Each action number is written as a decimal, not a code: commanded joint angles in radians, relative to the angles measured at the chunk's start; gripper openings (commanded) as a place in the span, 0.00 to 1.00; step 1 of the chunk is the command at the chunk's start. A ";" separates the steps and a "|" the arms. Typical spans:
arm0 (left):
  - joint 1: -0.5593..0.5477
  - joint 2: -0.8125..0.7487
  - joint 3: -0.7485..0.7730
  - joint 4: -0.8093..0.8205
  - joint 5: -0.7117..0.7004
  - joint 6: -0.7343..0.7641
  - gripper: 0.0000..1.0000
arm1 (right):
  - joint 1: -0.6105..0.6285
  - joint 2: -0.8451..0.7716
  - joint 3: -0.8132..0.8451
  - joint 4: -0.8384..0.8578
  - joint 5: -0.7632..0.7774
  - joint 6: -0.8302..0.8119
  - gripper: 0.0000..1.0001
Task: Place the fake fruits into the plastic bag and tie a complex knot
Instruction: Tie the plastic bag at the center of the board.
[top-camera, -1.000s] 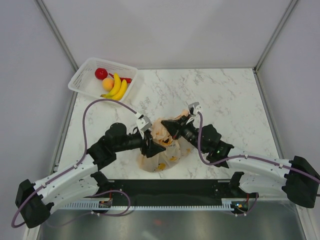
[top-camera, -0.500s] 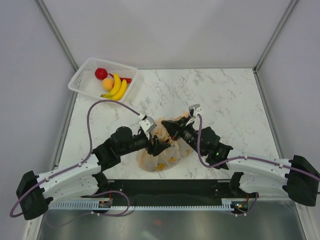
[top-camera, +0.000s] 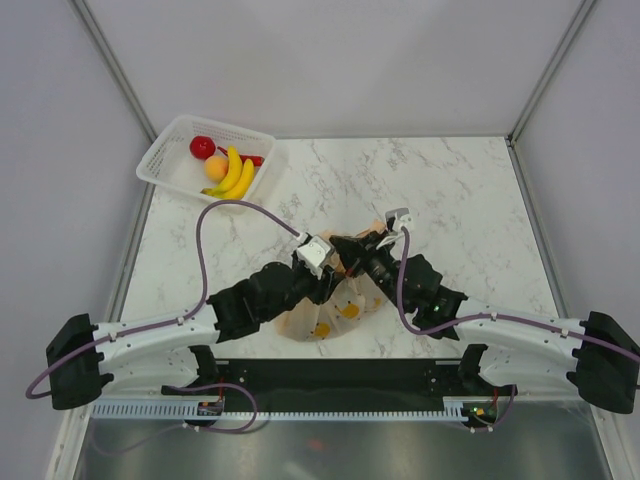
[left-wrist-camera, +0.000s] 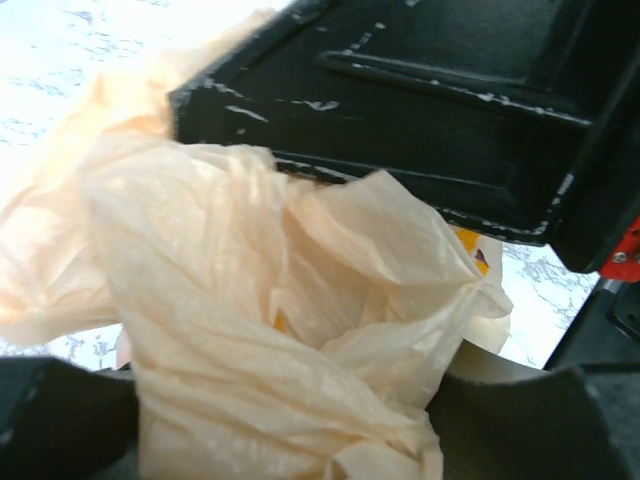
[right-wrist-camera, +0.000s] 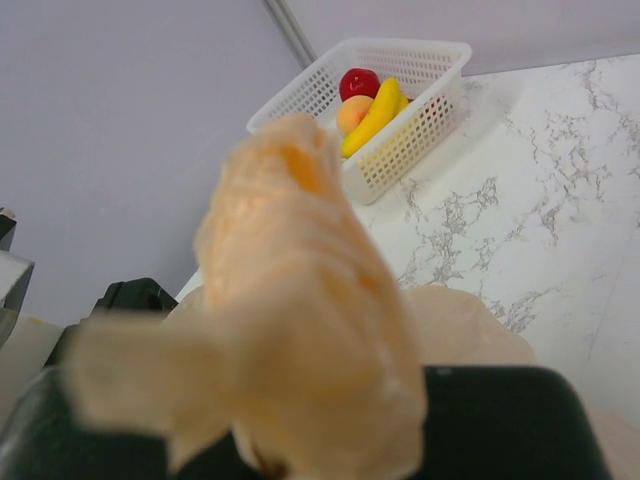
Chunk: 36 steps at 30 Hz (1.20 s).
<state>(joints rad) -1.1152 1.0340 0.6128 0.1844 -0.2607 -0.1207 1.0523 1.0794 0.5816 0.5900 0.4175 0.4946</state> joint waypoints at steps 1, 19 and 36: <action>-0.009 -0.032 0.030 0.066 -0.110 0.026 0.51 | 0.006 -0.032 -0.003 0.031 0.040 0.002 0.00; -0.014 -0.003 0.080 0.049 -0.097 0.009 0.58 | 0.008 -0.018 0.024 -0.009 0.050 0.001 0.00; -0.038 0.054 0.091 0.040 -0.379 0.021 0.12 | 0.014 -0.015 0.018 -0.065 0.244 -0.016 0.00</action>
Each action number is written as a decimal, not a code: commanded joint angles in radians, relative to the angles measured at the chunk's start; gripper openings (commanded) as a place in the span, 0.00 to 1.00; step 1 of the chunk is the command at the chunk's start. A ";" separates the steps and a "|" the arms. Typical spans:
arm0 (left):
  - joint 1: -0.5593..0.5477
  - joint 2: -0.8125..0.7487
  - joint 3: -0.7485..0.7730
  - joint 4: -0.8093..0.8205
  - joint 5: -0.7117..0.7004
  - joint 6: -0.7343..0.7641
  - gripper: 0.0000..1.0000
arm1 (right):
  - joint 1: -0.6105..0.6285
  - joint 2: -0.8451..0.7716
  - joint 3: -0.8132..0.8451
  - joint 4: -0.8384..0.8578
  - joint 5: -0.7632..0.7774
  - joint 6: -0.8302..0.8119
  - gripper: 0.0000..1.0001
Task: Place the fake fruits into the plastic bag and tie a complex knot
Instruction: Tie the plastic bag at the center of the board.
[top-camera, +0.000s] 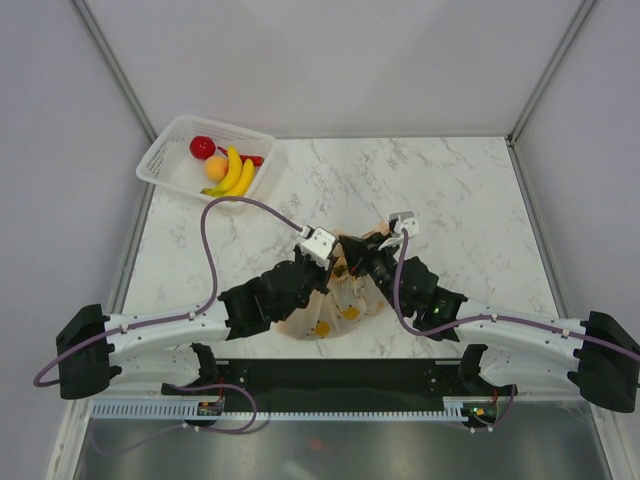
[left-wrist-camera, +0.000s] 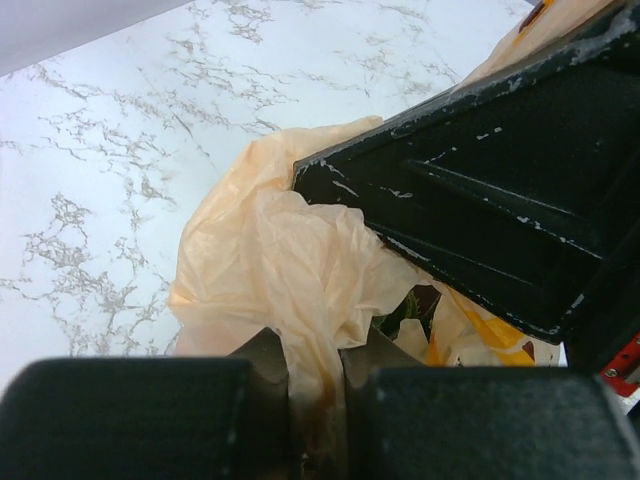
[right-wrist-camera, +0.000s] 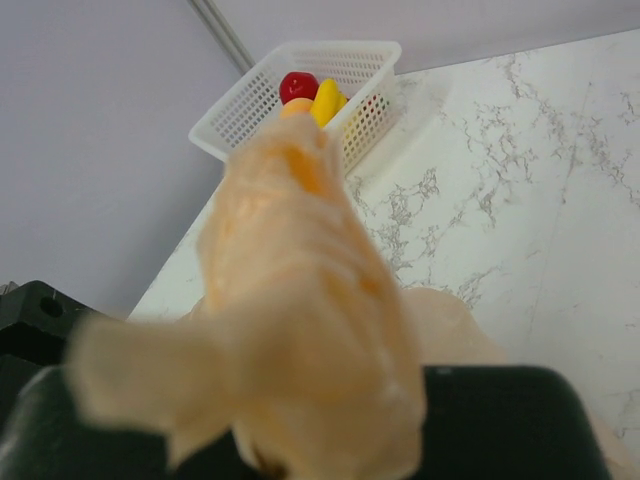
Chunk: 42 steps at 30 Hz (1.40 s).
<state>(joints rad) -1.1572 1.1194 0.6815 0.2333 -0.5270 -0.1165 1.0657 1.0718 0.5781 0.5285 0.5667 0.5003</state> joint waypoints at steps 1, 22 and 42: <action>0.004 -0.041 0.020 -0.020 -0.097 0.020 0.09 | -0.001 -0.006 0.022 -0.004 0.094 -0.023 0.00; 0.004 -0.164 -0.039 -0.189 -0.059 0.103 0.02 | 0.114 0.103 0.127 0.024 0.315 -0.215 0.00; 0.136 -0.041 0.000 -0.078 0.116 0.222 0.07 | 0.191 0.198 0.148 -0.009 0.748 -0.180 0.00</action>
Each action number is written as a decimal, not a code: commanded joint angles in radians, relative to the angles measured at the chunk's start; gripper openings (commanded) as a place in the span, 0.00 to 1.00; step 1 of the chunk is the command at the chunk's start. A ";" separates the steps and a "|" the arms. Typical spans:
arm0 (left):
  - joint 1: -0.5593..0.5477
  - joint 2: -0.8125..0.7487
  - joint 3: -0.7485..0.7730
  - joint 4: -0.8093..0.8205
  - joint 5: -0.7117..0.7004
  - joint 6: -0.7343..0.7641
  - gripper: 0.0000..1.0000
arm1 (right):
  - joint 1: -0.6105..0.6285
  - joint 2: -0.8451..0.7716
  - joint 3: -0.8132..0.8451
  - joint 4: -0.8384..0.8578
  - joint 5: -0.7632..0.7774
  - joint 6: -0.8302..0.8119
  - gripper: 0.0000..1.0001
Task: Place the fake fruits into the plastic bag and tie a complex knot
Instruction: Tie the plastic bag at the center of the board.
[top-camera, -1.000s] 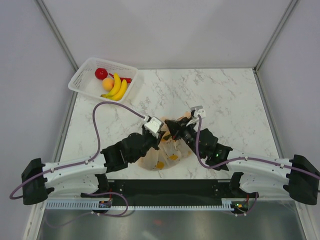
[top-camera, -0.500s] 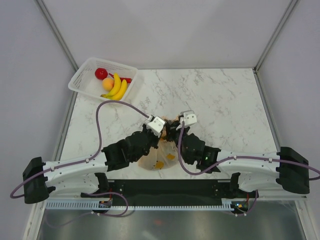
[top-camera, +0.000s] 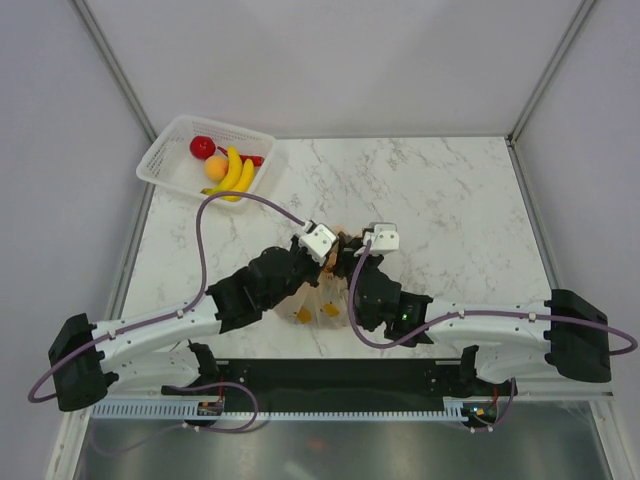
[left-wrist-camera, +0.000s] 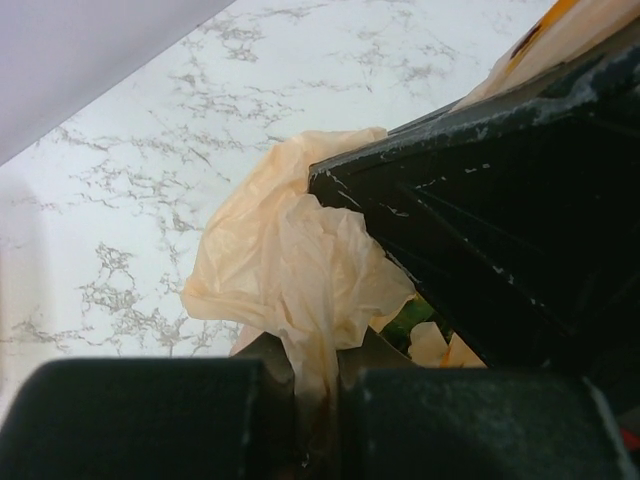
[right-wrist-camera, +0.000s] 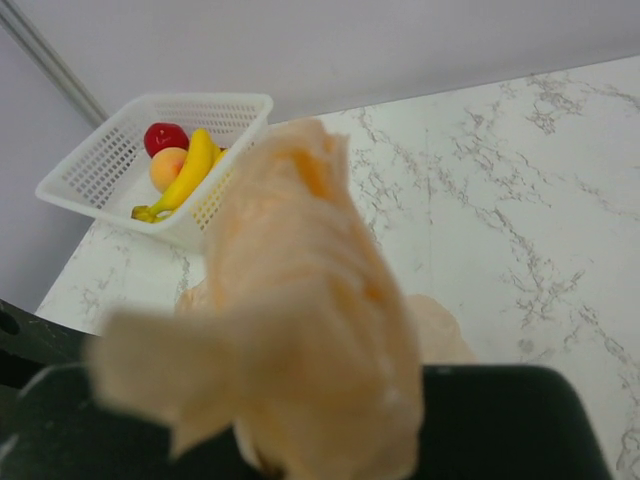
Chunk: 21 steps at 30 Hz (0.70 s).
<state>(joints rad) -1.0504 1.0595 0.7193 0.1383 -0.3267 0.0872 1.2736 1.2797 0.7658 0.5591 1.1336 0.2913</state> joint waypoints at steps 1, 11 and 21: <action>0.029 0.026 -0.043 0.024 -0.101 0.008 0.09 | -0.019 -0.014 -0.051 -0.039 0.177 0.040 0.00; -0.014 0.094 -0.101 0.250 -0.271 0.025 0.38 | -0.017 -0.065 -0.088 -0.048 0.131 0.115 0.00; -0.062 0.168 -0.106 0.392 -0.290 0.039 0.44 | -0.017 -0.069 -0.060 -0.074 0.092 0.154 0.00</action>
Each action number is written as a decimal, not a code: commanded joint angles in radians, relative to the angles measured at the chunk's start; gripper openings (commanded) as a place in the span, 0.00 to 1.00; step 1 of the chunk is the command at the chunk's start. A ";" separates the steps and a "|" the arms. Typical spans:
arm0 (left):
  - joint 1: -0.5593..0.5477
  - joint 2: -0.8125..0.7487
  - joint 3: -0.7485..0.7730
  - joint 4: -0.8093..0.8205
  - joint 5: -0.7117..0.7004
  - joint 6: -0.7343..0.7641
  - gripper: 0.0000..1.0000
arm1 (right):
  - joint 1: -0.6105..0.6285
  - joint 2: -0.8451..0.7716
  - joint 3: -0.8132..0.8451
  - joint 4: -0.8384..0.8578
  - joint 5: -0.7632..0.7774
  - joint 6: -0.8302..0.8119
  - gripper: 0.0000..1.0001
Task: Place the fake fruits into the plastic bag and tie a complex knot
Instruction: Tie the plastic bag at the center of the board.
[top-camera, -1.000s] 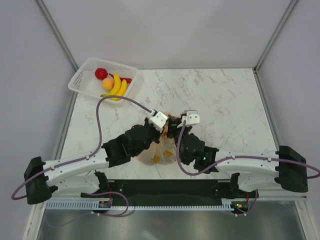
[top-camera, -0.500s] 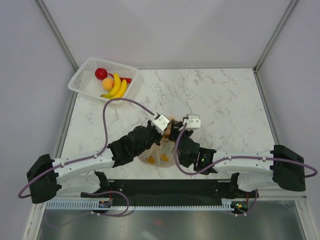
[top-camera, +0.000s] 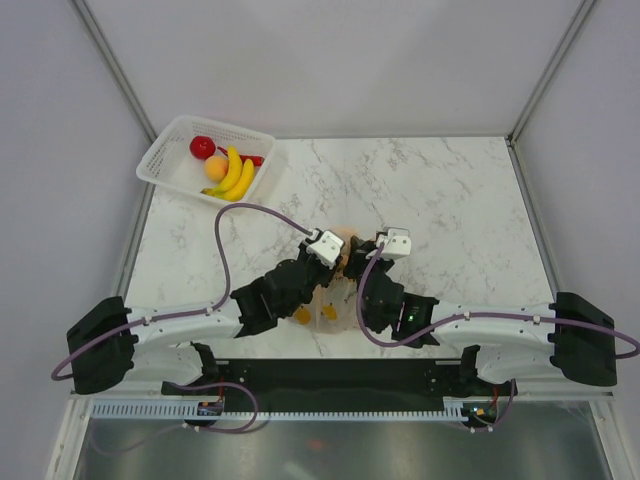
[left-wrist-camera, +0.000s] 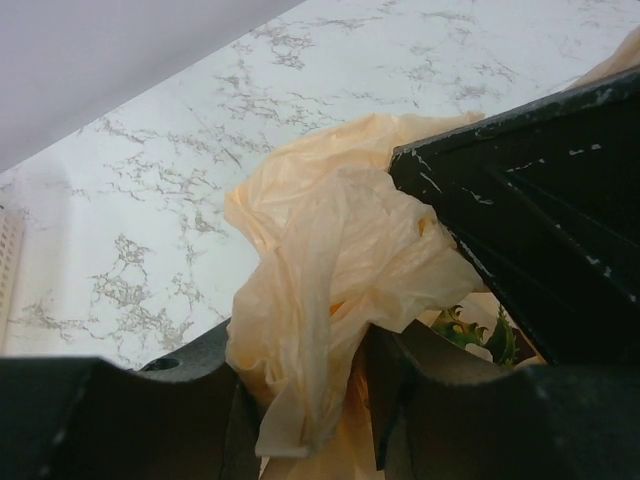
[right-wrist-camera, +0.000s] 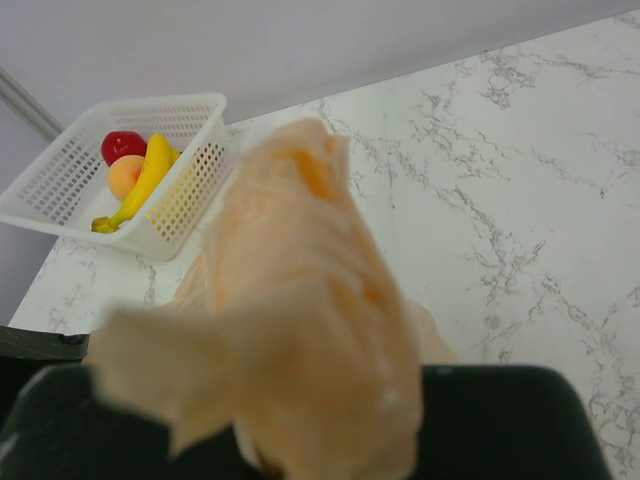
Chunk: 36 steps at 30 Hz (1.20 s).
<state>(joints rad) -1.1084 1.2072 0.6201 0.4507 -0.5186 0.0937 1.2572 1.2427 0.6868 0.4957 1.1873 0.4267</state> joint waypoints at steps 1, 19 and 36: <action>-0.007 0.023 -0.005 0.082 -0.097 0.022 0.44 | -0.002 -0.032 0.019 -0.009 0.038 0.020 0.00; -0.018 0.060 -0.049 0.160 -0.425 0.072 0.37 | -0.012 -0.074 0.005 -0.046 0.057 0.055 0.00; -0.018 -0.116 -0.078 -0.044 -0.207 -0.110 0.42 | -0.136 -0.161 -0.036 -0.075 -0.239 0.041 0.00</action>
<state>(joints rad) -1.1484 1.1690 0.5652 0.5034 -0.6857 0.0734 1.1610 1.1458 0.6712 0.4171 0.9520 0.4999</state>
